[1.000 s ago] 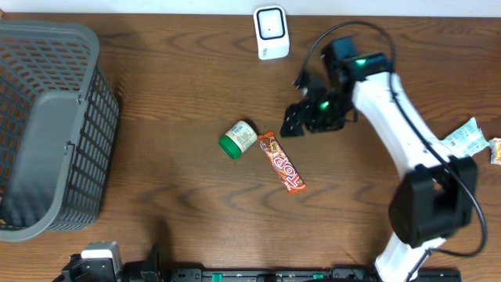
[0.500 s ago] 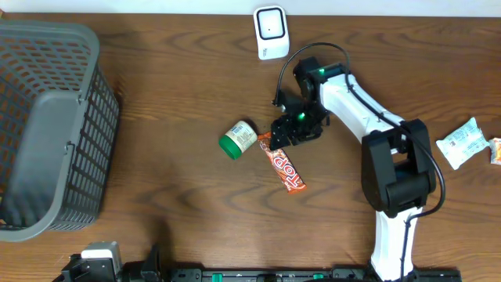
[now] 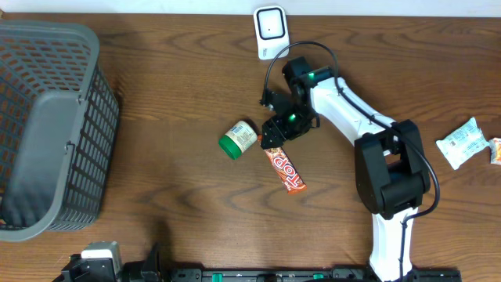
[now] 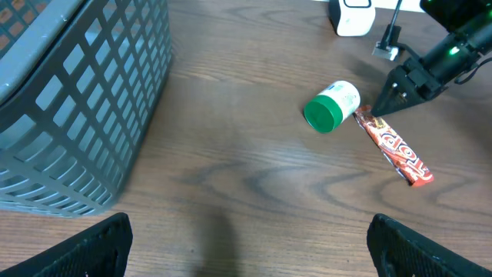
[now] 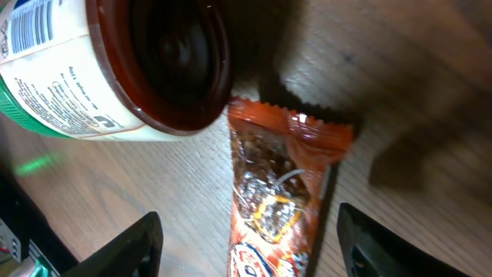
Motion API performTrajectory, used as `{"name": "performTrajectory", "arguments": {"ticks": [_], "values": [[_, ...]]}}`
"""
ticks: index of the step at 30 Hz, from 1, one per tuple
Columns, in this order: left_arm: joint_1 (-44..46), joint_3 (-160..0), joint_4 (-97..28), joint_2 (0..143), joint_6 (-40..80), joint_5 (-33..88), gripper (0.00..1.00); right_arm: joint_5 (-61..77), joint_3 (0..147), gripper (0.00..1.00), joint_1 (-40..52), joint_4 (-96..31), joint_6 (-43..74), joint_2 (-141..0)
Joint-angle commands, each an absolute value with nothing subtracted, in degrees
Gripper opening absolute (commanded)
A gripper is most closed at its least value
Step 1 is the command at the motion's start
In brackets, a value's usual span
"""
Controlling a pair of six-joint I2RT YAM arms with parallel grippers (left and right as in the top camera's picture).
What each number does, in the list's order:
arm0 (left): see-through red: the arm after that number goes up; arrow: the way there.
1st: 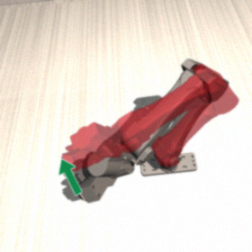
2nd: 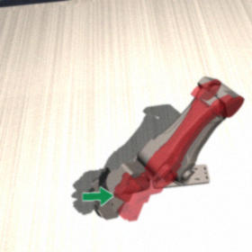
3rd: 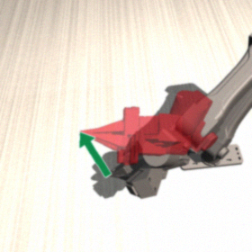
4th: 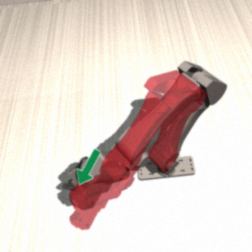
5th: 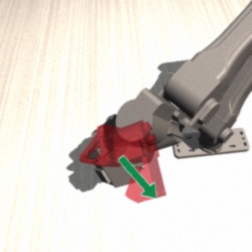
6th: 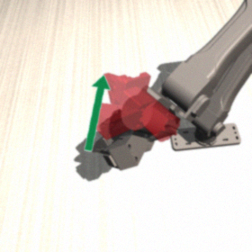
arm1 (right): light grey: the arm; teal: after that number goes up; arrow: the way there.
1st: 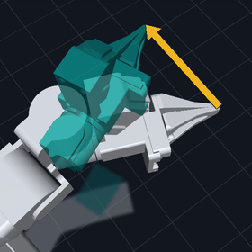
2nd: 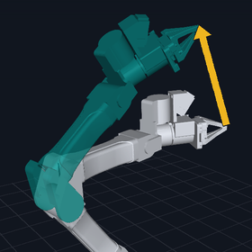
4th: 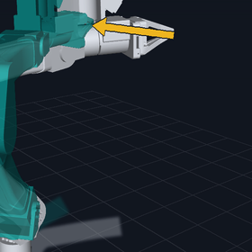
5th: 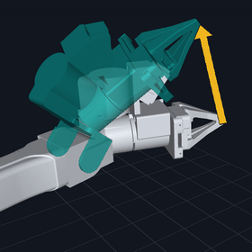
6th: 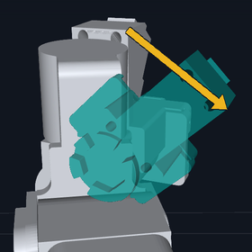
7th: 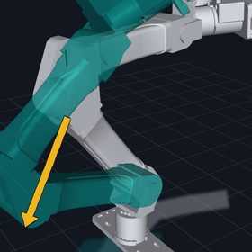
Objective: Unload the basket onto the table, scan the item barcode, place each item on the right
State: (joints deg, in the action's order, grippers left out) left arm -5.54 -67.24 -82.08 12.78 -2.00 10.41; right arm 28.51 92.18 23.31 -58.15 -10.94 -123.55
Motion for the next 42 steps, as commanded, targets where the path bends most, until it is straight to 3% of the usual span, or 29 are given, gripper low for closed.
{"name": "performTrajectory", "arguments": {"ticks": [1, 3, 9, 14, 18, 24, 29, 32, 35, 42], "values": [[-5.78, -67.44, -82.02, 12.58, -2.92, 10.96, 0.98, 28.38, 92.12, 0.62, 24.38, -58.30, -12.49, -127.04], [-5.78, -67.44, -82.02, 12.58, -2.92, 10.96, 0.98, 27.44, 92.12, 0.55, 24.38, -58.72, -12.47, -128.14], [-5.78, -67.44, -82.02, 12.58, -2.92, 10.96, 0.98, 24.86, 92.12, 0.55, 24.27, -59.59, -12.49, -131.35], [-5.78, -67.44, -82.02, 12.58, -2.94, 10.96, 0.98, 24.60, 92.12, 0.22, 24.32, -59.55, -12.53, -131.96], [-5.78, -67.44, -82.02, 12.58, -2.92, 10.96, 0.98, 24.58, 92.14, 0.02, 24.32, -59.57, -12.49, -131.92], [-5.78, -67.44, -82.02, 12.58, -2.92, 10.96, 0.98, 25.12, 93.51, 0.01, 24.32, -60.82, -12.36, -131.90], [-5.78, -67.44, -82.02, 12.58, -2.92, 10.96, 0.98, 22.79, 101.91, 0.01, 23.57, -69.47, -10.63, -131.55], [-5.78, -67.44, -82.02, 12.58, -2.92, 10.96, 0.98, 5.85, 107.04, 0.01, 23.81, -72.64, 0.10, -131.04], [-5.78, -67.44, -82.02, 12.58, -2.92, 10.96, 0.98, -22.68, 108.47, 0.01, 26.15, -75.37, 14.26, -130.74], [-5.78, -67.46, -82.02, 12.58, -2.92, 10.96, 0.98, -49.84, 105.89, 0.01, 31.11, -81.69, 42.96, -130.74]]}}
